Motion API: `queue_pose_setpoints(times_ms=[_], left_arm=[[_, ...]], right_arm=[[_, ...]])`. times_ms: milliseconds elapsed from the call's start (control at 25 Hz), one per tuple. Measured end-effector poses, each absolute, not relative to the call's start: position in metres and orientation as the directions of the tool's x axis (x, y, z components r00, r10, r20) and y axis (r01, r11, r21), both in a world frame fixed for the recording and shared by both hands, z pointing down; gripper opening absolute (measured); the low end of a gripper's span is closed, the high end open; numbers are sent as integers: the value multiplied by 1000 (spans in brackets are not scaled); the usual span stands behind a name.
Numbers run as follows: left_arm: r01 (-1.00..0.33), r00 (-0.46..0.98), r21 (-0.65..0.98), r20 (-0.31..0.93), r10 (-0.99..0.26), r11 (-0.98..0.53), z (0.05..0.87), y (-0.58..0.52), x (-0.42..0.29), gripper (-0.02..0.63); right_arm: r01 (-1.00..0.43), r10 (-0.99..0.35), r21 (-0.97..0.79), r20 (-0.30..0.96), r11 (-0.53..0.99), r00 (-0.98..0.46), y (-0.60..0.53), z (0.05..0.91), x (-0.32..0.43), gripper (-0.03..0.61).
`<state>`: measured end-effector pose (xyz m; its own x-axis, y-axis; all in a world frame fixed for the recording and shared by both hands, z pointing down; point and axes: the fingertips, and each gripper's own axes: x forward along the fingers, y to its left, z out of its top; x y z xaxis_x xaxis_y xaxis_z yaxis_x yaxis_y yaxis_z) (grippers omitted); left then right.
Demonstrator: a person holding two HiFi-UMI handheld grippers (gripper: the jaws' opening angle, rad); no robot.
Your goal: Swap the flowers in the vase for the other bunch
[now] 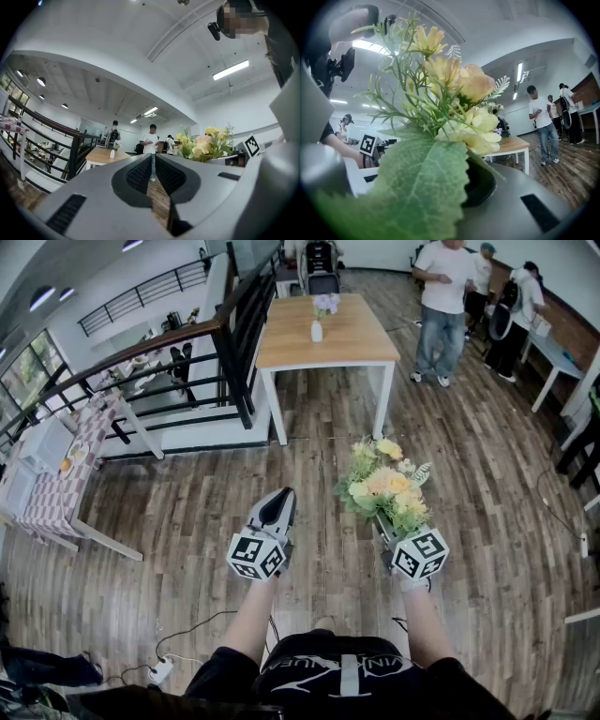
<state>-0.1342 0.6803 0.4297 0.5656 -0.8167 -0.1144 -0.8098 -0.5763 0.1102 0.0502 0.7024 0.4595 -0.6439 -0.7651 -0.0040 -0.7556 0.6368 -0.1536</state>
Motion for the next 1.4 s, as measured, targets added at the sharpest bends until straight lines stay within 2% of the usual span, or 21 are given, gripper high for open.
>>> queue_pose_setpoints(times_ms=[680, 1400], left_arm=[[-815, 553, 150, -87, -829, -559, 448, 630, -153, 26], [-840, 512, 160, -82, -855, -519, 453, 489, -130, 26]], right_arm=[[-752, -761, -169, 17, 637, -649, 648, 472, 37, 58], [-708, -714, -171, 35, 685, -699, 498, 476, 50, 58]])
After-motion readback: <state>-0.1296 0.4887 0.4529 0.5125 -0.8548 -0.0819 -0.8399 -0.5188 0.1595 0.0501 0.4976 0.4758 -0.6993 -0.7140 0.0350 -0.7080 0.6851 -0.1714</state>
